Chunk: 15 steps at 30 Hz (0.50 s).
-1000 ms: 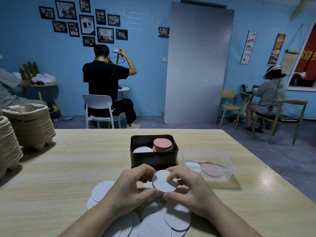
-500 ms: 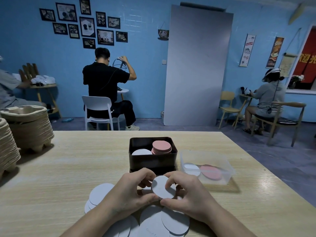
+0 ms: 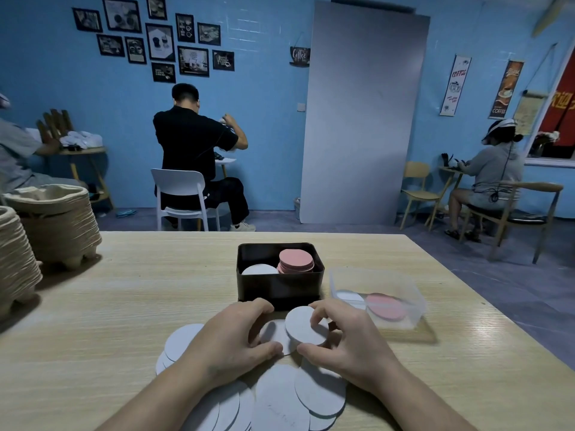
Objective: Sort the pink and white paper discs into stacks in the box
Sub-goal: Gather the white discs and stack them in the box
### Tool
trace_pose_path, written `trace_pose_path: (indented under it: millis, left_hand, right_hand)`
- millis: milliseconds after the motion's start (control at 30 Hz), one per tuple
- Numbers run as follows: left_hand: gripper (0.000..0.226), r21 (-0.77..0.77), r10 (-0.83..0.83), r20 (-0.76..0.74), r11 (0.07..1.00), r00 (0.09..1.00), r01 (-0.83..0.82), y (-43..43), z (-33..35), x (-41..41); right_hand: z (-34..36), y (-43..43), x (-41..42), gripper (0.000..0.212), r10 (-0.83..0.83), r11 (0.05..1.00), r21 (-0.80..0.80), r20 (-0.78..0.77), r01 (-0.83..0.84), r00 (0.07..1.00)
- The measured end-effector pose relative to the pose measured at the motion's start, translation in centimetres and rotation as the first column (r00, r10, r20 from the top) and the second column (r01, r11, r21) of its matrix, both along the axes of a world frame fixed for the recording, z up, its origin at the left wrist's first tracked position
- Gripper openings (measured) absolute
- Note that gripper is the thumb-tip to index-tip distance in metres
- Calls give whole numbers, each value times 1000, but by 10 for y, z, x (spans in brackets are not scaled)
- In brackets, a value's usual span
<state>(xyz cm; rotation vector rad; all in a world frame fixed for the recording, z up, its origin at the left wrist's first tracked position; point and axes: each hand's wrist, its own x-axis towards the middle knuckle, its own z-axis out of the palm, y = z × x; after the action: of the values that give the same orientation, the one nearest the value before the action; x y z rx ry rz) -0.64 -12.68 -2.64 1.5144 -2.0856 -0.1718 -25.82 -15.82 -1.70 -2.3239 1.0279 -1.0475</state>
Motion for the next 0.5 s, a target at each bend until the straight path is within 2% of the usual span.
trace_pose_path:
  millis: [300, 500]
  left_hand:
    - [57, 43, -15, 30, 999, 999, 14, 4, 5, -3]
    - [43, -7, -28, 35, 1000, 999, 28, 6, 9, -4]
  right_hand:
    - [-1, 0, -1, 36, -25, 1000, 3, -18, 25, 1000]
    - [-1, 1, -1, 37, -59, 998, -7, -20, 59, 998]
